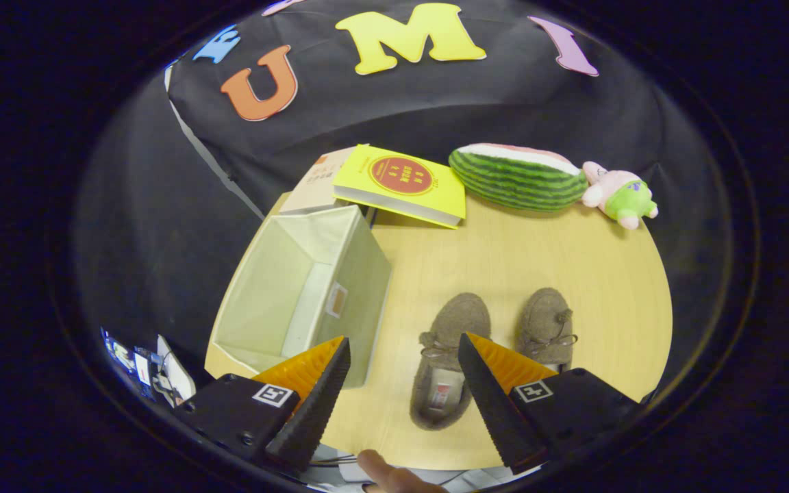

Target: Open the storage box then place both shoes into the box .Put the left shoe in first, then the right shoe, with the right side of both shoes facing outward in a uniform manner.

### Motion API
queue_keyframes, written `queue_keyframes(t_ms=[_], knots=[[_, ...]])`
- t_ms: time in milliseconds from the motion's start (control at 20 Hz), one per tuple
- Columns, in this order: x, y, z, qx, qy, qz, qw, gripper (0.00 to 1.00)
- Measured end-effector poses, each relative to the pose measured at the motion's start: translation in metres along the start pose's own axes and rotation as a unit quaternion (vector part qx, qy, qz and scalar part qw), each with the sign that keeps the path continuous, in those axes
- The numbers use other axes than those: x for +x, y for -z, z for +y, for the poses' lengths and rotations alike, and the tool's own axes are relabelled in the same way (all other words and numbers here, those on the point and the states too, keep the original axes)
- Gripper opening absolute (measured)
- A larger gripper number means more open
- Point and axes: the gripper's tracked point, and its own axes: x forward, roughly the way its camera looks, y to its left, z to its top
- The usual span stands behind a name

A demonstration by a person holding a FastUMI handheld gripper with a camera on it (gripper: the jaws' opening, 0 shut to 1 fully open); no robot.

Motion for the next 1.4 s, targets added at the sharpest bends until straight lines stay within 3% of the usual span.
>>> queue_keyframes(t_ms=[250,600,650,950,1050,1150,1400], knots=[[0.026,0.045,-0.040,-0.025,0.027,0.062,0.997,1.00],[0.068,0.082,-0.086,0.015,0.062,0.120,0.991,1.00],[0.072,0.085,-0.091,0.009,0.070,0.124,0.990,0.96],[0.099,0.098,-0.088,0.046,0.067,0.156,0.984,0.28],[0.101,0.095,-0.086,0.047,0.064,0.147,0.986,0.12],[0.100,0.094,-0.086,0.046,0.056,0.141,0.987,0.07],[0.088,0.096,-0.087,0.084,0.047,0.141,0.985,0.06]])
